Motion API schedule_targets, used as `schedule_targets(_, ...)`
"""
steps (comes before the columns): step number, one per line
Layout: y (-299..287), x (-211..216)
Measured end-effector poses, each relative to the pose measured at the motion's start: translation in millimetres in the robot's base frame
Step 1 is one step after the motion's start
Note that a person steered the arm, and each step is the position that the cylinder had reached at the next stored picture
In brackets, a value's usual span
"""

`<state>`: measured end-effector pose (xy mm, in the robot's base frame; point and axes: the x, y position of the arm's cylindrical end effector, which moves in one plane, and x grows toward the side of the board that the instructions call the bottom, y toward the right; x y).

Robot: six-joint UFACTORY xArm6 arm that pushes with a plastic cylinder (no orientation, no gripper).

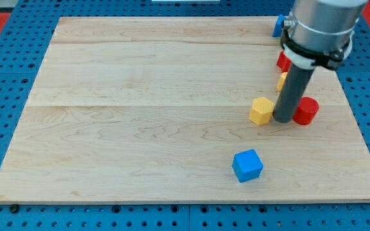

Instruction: Push the yellow hexagon horizontally left to the red star

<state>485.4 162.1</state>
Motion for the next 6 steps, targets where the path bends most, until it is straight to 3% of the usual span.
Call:
schedule_targets(3, 22.5, 10.0)
schedule_targets(4, -31.7, 11.2)
schedule_targets(6, -31.3, -25.8)
